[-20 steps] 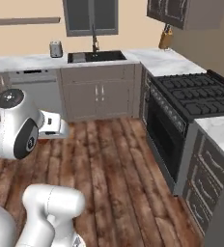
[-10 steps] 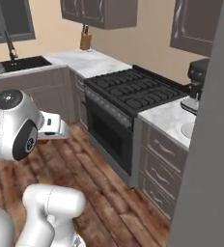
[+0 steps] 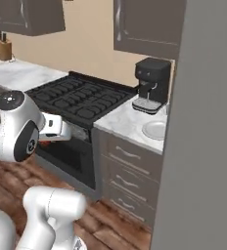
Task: Pick the carrot from the microwave and place it on plate located on the counter.
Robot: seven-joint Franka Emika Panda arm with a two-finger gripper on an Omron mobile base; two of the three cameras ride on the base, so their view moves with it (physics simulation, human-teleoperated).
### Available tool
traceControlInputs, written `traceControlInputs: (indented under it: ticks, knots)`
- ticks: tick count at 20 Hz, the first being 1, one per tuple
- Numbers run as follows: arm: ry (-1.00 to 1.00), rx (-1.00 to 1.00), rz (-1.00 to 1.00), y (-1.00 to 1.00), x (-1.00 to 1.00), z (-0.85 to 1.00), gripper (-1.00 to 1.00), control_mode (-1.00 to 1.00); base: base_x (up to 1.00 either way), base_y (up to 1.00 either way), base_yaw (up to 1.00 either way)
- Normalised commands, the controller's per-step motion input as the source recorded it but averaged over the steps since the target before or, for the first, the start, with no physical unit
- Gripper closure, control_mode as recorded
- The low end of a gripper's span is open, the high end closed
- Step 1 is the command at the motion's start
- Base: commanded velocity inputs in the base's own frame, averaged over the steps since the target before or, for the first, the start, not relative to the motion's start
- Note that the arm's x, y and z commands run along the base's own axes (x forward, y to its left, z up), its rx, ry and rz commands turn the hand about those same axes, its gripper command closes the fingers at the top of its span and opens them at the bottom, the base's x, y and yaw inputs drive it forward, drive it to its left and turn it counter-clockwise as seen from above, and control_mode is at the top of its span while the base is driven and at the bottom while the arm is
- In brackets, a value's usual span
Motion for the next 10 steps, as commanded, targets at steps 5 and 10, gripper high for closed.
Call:
traceControlInputs:
  ticks: [5, 10]
  knots:
    - [0.0, 0.0, 0.0, 0.0, 0.0, 0.0, 1.0, 1.0, 0.55, 0.55, -0.69]
    - [0.0, 0.0, 0.0, 0.0, 0.0, 0.0, 1.0, 1.0, 0.48, 0.59, -0.71]
